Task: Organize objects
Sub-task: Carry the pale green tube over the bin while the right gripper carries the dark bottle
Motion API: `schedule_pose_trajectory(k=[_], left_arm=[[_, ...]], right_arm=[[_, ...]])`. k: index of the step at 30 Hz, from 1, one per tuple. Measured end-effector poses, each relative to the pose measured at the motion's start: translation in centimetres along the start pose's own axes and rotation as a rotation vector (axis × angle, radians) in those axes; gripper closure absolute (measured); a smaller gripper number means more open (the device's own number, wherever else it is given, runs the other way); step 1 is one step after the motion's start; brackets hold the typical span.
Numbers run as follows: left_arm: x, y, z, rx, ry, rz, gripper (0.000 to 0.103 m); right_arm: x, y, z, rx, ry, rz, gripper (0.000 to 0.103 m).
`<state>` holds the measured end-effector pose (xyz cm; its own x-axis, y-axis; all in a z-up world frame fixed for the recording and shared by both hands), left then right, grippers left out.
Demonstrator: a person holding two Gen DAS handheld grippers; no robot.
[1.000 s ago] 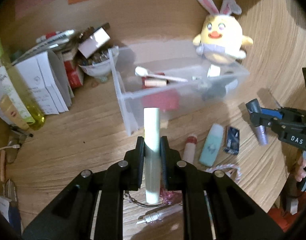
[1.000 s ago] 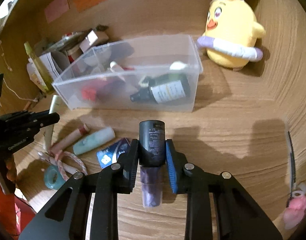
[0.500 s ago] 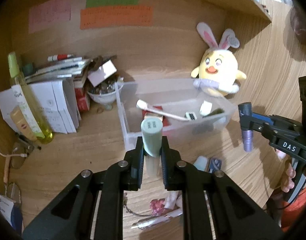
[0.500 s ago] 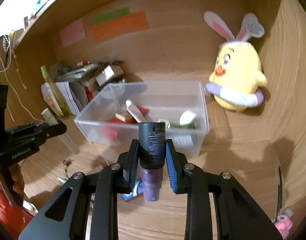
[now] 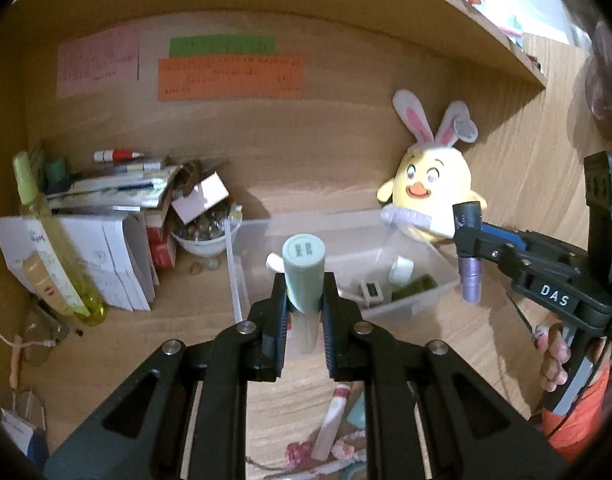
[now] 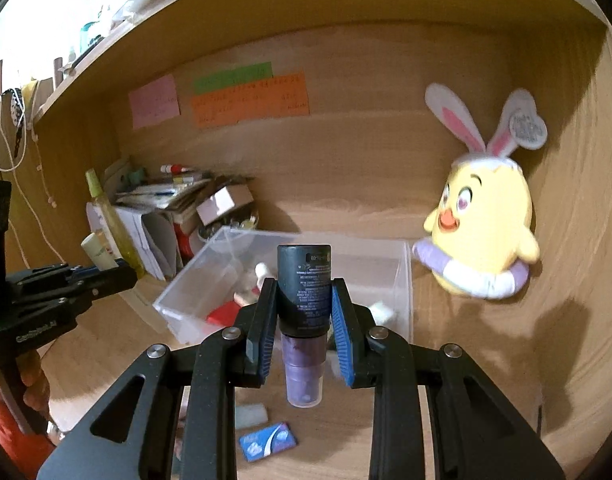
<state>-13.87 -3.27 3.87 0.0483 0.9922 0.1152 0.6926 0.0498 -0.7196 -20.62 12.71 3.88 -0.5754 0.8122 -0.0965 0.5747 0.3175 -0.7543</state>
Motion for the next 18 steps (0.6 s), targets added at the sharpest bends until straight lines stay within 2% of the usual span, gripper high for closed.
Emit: schedule_pose_trajectory(k=[8,18], left_arm=[[-0.4,-2.4,1.3,0.009,-0.010,-0.015,0.088],[0.0,-3.5,5.3,-0.032,0.005,-0.031,0.088]], right_arm=[[0.8,-2.1,2.0,0.000,0.017,-0.012,0.079],[2.0,-2.9,6.0,-0.063,0.053,-0.019,0.079]])
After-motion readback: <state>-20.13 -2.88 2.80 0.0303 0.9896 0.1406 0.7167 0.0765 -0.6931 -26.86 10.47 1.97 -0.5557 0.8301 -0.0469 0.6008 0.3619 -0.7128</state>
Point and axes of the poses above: each gripper's, at about its wrist camera, not at the fingertips, and z roughly the way its jaws point, x to its right, y to its underside, the point moved 4 cm from there along z, roughly the way its jaws point, and after that the axes turned 10 degrees about -x, right-handed, at the moved point
